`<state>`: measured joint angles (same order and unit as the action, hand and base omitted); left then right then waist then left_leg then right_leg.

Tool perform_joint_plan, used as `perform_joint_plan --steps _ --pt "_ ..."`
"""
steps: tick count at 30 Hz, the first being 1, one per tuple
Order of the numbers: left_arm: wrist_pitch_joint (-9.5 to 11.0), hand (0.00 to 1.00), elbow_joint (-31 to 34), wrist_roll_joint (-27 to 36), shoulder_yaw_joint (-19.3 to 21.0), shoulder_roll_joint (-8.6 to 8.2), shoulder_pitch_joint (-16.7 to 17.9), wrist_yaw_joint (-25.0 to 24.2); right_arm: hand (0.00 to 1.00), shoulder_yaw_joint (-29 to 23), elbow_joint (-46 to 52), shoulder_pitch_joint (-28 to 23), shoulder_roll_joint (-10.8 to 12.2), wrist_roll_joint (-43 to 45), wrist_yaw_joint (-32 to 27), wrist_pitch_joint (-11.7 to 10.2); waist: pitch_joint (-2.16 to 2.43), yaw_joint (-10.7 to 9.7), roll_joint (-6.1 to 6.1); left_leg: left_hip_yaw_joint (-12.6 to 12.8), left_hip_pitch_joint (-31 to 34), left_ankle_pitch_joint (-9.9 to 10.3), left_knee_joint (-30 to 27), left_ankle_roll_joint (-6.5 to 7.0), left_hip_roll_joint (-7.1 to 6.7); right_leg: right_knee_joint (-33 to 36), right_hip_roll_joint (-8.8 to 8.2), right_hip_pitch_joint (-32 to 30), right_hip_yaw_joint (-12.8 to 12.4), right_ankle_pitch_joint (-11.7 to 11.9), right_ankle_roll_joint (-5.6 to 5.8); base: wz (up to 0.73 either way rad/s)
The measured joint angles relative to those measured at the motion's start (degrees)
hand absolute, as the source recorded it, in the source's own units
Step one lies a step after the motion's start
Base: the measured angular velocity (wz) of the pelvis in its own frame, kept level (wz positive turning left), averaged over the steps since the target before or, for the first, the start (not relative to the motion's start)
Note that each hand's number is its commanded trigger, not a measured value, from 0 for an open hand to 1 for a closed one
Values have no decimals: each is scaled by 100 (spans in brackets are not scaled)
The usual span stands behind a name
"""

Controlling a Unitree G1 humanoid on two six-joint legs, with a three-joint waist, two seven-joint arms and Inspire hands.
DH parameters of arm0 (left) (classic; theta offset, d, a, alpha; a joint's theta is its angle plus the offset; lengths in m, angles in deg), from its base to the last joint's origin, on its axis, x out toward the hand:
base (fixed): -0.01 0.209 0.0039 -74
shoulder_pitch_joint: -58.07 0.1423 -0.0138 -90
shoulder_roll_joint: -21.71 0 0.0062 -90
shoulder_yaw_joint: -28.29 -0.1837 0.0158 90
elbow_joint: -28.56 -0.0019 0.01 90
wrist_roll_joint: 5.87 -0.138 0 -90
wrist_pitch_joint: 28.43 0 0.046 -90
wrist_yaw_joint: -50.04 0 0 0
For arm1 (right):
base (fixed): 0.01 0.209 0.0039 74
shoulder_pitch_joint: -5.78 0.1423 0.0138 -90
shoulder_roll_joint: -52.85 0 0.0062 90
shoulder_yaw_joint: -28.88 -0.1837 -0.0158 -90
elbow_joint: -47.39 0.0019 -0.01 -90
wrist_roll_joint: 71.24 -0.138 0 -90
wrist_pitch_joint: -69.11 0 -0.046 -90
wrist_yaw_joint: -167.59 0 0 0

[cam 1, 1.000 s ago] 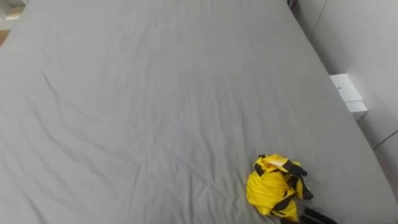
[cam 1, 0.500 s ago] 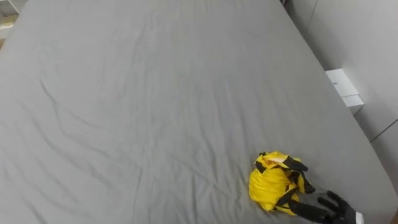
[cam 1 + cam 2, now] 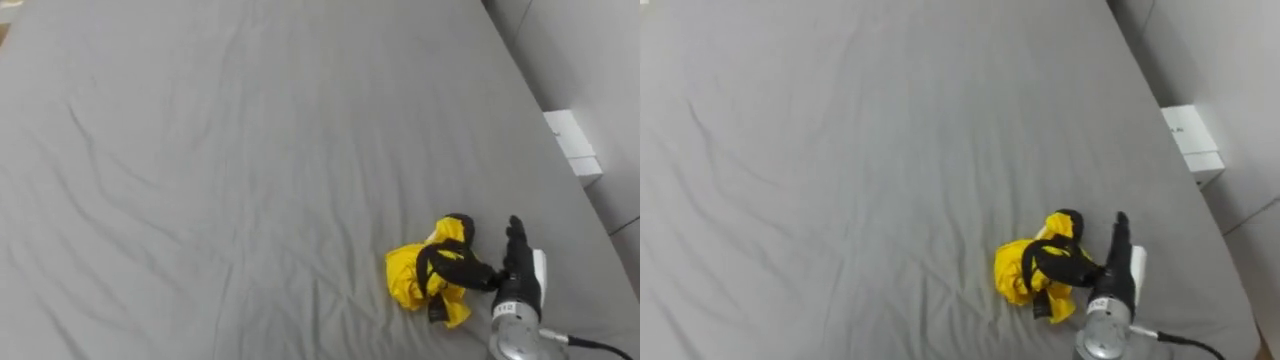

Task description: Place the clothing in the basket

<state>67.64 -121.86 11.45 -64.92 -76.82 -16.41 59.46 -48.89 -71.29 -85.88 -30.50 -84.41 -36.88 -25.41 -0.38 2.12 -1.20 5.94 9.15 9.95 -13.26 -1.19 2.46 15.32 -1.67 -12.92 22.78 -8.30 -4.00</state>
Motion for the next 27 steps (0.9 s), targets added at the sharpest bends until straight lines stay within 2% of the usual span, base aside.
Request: perform_joint_plan --steps 1,2,3,7,10,13,20,27 --pt "-24 0 -26 0 1 0 -11 -4 0 30 24 0 1 7 53 -4 2 3 21 -2 -26 -17 50 1 -8 -35 2 18 5 21 -36 8" --pt "-86 0 -65 15 1 5 -39 -5 0 83 46 -5 -4 39 161 -25 -7 8 60 -5 -86 -34 130 5 -15 -123 22 83 5 83 -147 7" --pt "-105 0 -78 118 -8 33 -42 -4 0 173 107 -34 -13 104 224 -25 14 -1 102 -11 -107 -36 168 5 -16 -195 40 126 5 119 -211 7" --pt "-198 0 -120 130 -93 112 -119 15 0 312 548 -220 -1 242 467 -38 10 -11 155 -7 -187 -34 212 12 -28 -323 62 240 -3 116 -183 9" --pt "-373 0 -156 117 -147 147 -278 28 0 400 623 -231 3 274 726 -41 10 -22 158 2 -195 -36 253 16 -30 -382 77 277 -23 121 -155 10" --pt "-416 0 -151 126 -161 147 -288 34 0 470 622 -241 8 316 1040 -27 6 -23 152 5 -193 -37 256 16 -22 -413 97 300 -66 119 -153 9" --pt "-477 0 -180 122 -254 173 -348 -8 0 485 519 -440 8 756 1591 52 -40 -27 118 19 -271 -38 249 17 -13 -469 109 416 -65 104 -132 2" --pt "-578 0 -146 120 -252 216 -358 -28 0 421 22 -666 -24 1159 1712 86 2 -55 173 7 -266 -38 252 17 -14 -474 109 421 -52 111 -141 0"
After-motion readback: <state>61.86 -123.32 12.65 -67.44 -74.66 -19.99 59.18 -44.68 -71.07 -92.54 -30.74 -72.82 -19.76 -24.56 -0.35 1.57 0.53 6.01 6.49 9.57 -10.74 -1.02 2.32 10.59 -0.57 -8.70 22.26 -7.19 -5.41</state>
